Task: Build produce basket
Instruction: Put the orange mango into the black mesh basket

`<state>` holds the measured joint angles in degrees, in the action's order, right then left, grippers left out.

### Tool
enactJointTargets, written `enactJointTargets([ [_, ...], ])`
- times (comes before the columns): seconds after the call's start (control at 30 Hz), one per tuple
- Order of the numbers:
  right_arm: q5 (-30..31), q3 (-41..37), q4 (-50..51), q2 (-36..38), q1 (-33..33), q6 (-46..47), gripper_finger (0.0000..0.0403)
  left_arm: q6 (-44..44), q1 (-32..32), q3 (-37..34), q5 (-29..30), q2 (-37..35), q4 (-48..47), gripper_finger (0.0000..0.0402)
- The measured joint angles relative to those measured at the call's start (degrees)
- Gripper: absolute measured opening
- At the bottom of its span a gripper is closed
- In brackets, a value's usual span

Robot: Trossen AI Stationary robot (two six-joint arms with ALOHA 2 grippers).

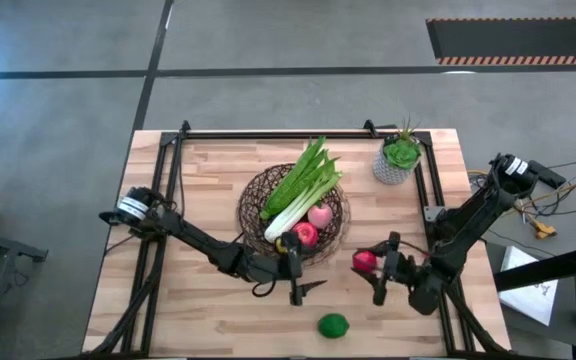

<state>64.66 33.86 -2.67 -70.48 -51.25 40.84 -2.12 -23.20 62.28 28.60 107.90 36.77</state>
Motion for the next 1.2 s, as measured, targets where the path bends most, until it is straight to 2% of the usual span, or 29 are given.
enactJointTargets([
  [0.1,3.3,-1.8,-19.0,-0.9,1.0,-18.4,0.0232,-3.9,0.3,0.1,-2.6,2.1,5.8,0.0343],
  [0.23,0.3,-3.2,-43.1,-2.8,2.4,-37.2,0.0232,-4.5,1.0,1.4,-2.8,4.3,9.1,0.0343],
  [0.4,-6.5,-3.0,-57.7,-6.5,4.4,-48.3,0.0232,-4.4,2.4,3.1,-4.3,6.1,12.1,0.0343],
  [0.53,-6.8,-1.3,-59.7,-9.7,6.2,-52.0,0.0232,-4.1,3.4,4.4,-11.4,6.1,12.7,0.0343],
  [0.73,-7.1,2.4,-59.8,-13.2,7.5,-54.8,0.0235,-3.0,3.7,5.3,-11.9,6.1,12.3,0.0335],
  [0.87,-7.1,4.8,-59.8,-14.7,7.7,-56.5,0.0240,-2.7,3.7,5.3,-11.8,6.1,12.3,0.0306],
  [1.13,-7.1,6.3,-59.3,-16.0,8.4,-57.3,0.0255,-2.7,3.7,5.6,-11.9,6.1,12.2,0.0220],
  [1.2,-7.2,6.3,-58.7,-15.8,8.4,-57.3,0.0263,-2.7,3.7,5.6,-12.0,6.1,11.5,0.0211],
])
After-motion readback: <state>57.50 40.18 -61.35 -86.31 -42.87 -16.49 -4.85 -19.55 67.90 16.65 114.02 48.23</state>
